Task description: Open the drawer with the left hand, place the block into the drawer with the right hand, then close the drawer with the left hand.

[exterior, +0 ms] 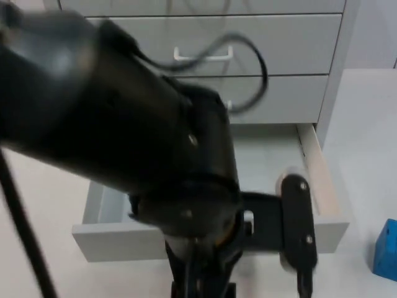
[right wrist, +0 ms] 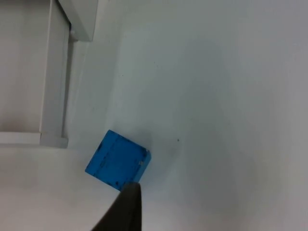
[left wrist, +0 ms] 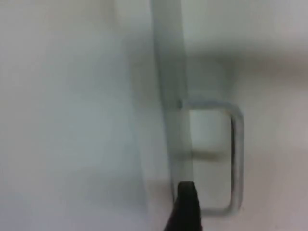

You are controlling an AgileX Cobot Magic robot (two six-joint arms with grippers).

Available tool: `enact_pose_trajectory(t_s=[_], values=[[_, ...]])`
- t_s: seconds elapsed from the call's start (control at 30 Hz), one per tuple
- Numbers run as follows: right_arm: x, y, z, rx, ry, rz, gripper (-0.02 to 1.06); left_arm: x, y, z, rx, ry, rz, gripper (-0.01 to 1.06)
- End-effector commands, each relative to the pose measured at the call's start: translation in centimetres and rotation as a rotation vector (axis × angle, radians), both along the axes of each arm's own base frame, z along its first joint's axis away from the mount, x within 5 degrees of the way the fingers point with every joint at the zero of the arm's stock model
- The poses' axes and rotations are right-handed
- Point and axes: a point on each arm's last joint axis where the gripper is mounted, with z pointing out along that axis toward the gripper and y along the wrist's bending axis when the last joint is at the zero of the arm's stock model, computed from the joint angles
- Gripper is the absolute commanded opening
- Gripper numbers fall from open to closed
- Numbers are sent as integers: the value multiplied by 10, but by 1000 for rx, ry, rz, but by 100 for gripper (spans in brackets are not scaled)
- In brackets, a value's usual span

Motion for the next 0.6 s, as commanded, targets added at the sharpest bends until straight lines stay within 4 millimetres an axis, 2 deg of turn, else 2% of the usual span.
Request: enact_pose_trajectory(t_s=[0.0,0.03,0.1,0.13,0.2,0.3,0.43,0.57], values=[[1,0,1,-4,-10,3,105,-1,2,19,-23,-19,0,67],[1,0,1,-4,-10,3,105,-3,5,38,-68,-36,18,67],[1,0,1,-4,-9,3,105,-7,10,62,-130,-55,40,67],[1,0,1,-4,-9,3,105,-7,10,62,-130,-55,40,67],[1,0,1,-4,-7,3,105,-12,16,85,-198,-74,58,67],[0,0,1,-5,-2,2,105,-17,24,108,-274,-99,71,67],[0,0,1,-5,-2,2,105,-20,28,120,-318,-104,83,67],[0,0,1,-5,0,2,105,-21,29,120,-320,-89,111,67]])
